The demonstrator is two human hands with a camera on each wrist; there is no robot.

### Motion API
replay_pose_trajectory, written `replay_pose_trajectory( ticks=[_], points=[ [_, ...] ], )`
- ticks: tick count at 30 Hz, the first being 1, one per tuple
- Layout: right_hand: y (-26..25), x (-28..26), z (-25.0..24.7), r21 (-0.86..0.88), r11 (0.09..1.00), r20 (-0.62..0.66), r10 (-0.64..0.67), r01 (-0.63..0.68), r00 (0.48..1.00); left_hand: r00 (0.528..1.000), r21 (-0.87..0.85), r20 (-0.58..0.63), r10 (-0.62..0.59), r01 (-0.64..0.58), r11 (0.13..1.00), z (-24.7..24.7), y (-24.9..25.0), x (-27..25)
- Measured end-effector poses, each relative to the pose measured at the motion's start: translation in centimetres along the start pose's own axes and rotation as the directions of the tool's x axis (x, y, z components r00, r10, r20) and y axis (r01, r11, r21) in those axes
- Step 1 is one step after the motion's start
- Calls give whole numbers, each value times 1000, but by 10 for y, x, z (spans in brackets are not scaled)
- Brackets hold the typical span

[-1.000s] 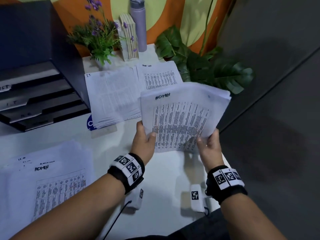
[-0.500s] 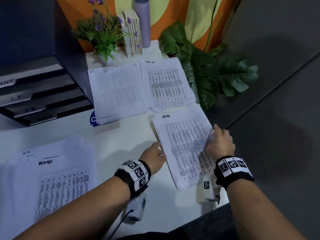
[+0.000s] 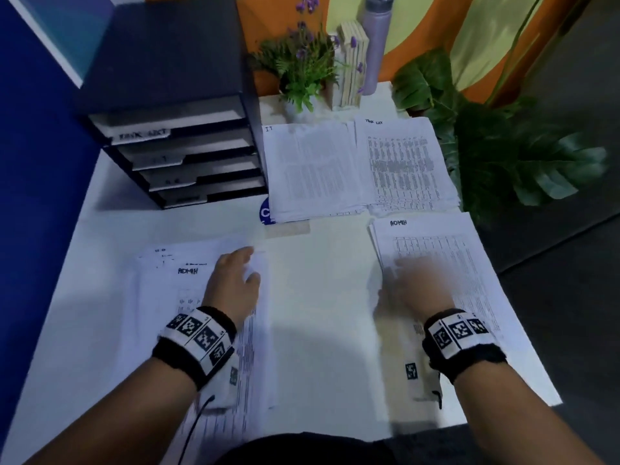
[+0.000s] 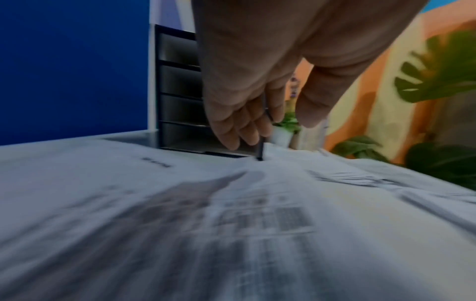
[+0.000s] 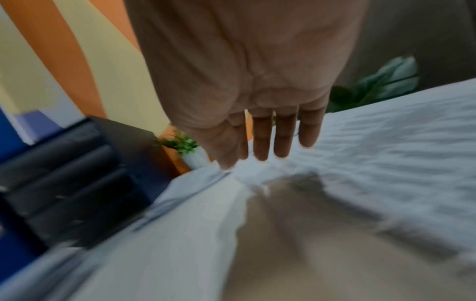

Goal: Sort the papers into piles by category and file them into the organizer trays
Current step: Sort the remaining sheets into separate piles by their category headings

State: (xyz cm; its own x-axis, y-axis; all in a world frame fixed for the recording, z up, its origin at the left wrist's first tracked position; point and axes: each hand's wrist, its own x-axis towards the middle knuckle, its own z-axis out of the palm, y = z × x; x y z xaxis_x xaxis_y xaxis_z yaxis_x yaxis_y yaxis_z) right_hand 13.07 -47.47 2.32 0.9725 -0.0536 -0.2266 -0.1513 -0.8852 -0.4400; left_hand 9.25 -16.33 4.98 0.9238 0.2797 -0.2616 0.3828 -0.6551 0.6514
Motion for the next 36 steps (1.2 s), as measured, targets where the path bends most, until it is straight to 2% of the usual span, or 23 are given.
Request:
replay_pose_trajectory(
  ticks=[2,4,7,9,11,13,15,18,21,25,28,30,36],
  points=[
    [-37,-14,9,190,980,137,-80,53,987,989,36,-59,-136,139,990,-23,-44,-1],
    [-73,-31,30,319,946,298,-162,62,941,959,94,-96,-268,276,956,-41,-84,-6],
    [-117,-58,72,345,937,484,-221,48,846,898,184,-110,-426,439,879,-58,-126,-19],
    [-140,-72,97,281,957,528,-215,70,821,870,188,-94,-483,492,850,-62,-141,-31],
    [-158,-84,115,193,972,499,-217,137,839,873,158,-90,-479,487,859,-63,-151,-41],
    [-170,-90,125,173,976,457,-196,129,867,897,103,-60,-438,442,891,-62,-161,-47],
    [-174,-91,130,206,977,412,-143,60,900,918,35,-26,-396,397,917,-61,-168,-50],
    [-169,-87,131,214,977,334,-52,-22,941,926,-48,-43,-375,373,927,-61,-177,-50],
    [-153,-81,136,336,931,262,53,-143,964,925,-39,-30,-378,376,926,-62,-187,-48],
    [-132,-80,137,508,831,258,105,-227,960,925,-13,-36,-378,378,926,-63,-182,-47],
    [-128,-84,136,661,692,279,132,-289,951,948,-5,-100,-303,304,953,-63,-171,-48],
    [-128,-86,137,710,634,281,145,-307,949,956,-75,-62,-286,281,957,-62,-169,-47],
    [-128,-88,139,740,561,336,168,-370,927,944,-278,46,-326,326,904,-66,-175,-39]
  ],
)
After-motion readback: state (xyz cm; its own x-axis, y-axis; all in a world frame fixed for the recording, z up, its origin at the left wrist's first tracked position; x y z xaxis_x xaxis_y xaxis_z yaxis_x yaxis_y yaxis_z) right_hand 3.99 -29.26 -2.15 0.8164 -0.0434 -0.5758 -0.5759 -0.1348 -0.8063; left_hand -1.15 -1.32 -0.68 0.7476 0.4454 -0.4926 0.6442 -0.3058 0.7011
